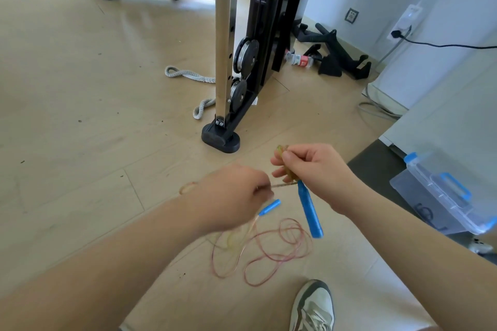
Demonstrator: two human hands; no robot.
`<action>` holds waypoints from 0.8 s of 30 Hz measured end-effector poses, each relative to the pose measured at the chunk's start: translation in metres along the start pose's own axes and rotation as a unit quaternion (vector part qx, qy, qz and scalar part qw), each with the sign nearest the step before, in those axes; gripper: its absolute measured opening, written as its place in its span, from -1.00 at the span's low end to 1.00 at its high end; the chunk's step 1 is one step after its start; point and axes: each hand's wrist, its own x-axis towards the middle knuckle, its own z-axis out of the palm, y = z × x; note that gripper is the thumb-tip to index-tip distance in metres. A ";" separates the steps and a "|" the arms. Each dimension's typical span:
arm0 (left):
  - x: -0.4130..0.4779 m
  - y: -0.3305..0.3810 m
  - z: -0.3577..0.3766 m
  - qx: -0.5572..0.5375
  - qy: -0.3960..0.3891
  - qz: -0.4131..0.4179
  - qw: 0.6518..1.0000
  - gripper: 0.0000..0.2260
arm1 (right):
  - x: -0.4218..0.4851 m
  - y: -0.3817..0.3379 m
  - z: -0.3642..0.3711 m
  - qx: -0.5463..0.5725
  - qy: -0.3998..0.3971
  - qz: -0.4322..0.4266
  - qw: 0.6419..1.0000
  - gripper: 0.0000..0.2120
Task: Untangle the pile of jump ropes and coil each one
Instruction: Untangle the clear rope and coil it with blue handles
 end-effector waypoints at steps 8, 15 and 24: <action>-0.003 -0.037 -0.038 0.060 0.228 0.032 0.971 -0.61 | -0.010 -0.012 0.006 -0.091 -0.150 -0.015 0.984 -0.75; 0.000 -0.039 -0.011 -0.035 0.111 -0.024 0.993 -0.74 | -0.009 -0.020 0.014 0.268 -0.149 0.056 0.950 -0.71; -0.003 -0.011 0.025 -0.128 -0.062 -0.040 0.989 -0.75 | 0.006 -0.007 0.009 0.328 0.025 0.038 0.944 -0.79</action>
